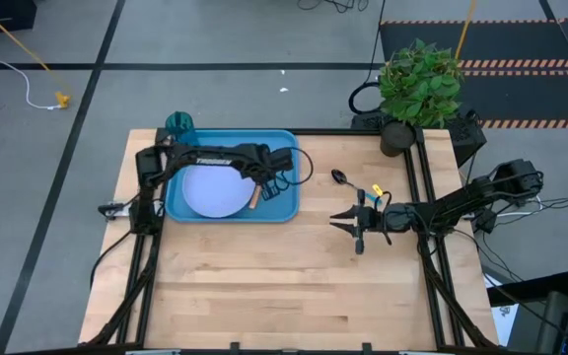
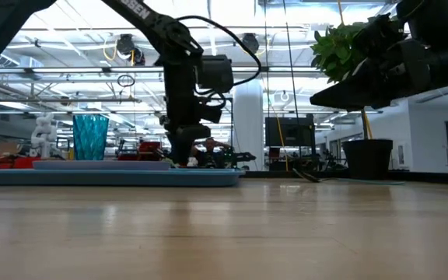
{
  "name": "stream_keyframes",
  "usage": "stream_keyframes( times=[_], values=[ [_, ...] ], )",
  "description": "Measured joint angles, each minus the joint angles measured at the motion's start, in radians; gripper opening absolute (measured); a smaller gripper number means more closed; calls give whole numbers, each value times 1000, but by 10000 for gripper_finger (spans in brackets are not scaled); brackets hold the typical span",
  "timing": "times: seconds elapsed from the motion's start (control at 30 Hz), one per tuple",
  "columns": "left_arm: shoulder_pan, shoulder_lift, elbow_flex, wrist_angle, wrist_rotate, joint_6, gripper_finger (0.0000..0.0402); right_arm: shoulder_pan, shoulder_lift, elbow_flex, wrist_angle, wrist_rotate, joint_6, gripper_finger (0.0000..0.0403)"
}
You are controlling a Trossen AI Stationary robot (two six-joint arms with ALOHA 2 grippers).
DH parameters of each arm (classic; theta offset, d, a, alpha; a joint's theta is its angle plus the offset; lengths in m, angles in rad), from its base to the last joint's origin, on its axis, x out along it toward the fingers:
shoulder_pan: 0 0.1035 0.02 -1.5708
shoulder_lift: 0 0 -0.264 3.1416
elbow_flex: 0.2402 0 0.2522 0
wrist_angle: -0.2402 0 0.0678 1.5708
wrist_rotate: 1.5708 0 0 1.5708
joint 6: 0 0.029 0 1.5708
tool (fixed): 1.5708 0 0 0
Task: Pick and place plate/cup/fork/spoon on tray
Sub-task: Put the orange fork on the blue tray to the right of the violet plate
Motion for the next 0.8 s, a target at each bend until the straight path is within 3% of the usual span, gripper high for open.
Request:
stream_keyframes(
  times=[0.8],
  values=[
    [93, 71, -2, 35, 45, 121, 5, 0, 0, 0, -22, 0, -78, 70]
  ],
)
